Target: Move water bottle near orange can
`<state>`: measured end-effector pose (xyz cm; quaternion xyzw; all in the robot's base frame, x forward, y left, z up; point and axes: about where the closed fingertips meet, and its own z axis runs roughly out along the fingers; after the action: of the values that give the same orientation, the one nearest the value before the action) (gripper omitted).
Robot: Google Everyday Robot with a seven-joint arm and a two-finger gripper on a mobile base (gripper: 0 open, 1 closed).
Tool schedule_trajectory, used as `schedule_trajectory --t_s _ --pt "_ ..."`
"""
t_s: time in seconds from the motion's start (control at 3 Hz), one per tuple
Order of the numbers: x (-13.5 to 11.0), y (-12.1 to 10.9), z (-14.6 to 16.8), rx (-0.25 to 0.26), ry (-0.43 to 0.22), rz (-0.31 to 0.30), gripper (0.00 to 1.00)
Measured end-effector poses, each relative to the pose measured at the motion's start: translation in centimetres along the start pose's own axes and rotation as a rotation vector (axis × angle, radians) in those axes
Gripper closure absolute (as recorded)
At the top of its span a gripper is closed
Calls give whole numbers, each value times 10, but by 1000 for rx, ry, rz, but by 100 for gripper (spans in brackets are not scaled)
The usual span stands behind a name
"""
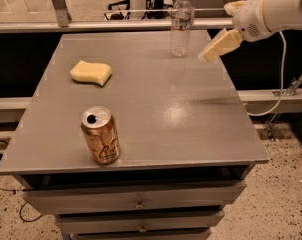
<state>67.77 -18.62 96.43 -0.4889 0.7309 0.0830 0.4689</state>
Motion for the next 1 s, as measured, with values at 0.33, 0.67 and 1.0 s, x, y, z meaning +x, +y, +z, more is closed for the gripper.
schedule_trajectory --t_s 0.33,0.67,1.0 --pt "-5 -26 40 29 -86 41 0" --pt "-8 -48 77 30 -149 96 0" --pt "-14 -63 108 19 -197 132 0"
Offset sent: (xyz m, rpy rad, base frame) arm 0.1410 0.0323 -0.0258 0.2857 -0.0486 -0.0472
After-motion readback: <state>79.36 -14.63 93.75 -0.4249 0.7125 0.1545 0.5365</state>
